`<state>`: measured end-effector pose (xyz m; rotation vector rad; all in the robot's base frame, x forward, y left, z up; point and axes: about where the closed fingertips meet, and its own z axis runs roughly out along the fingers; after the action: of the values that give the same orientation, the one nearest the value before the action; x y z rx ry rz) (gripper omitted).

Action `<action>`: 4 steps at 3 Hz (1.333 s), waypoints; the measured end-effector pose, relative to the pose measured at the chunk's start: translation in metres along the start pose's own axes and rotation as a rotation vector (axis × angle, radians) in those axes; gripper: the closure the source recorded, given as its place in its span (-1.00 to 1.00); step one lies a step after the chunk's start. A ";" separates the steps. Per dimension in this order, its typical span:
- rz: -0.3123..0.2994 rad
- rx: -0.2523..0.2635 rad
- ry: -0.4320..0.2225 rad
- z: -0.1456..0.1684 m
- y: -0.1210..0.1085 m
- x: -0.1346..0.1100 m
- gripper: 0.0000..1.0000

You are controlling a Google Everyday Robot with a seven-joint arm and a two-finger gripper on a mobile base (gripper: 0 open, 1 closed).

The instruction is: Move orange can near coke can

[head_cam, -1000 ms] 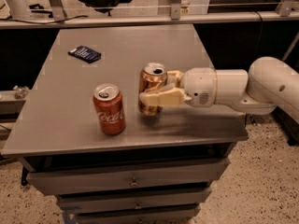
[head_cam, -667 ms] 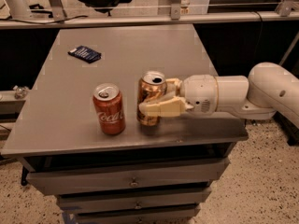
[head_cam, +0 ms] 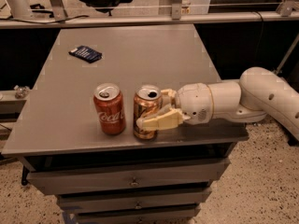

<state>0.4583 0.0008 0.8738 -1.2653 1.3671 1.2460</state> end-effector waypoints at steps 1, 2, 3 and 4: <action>-0.040 -0.029 0.013 0.009 0.000 0.005 1.00; -0.093 -0.043 0.033 0.018 0.001 0.006 0.65; -0.097 -0.044 0.034 0.018 0.001 0.006 0.16; -0.149 -0.038 0.042 0.022 -0.002 0.002 -0.30</action>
Offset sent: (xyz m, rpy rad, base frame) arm -0.0015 0.0238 -0.0106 -0.0463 -0.1519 0.0773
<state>0.4593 0.0220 0.8688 -1.4006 1.2595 1.1533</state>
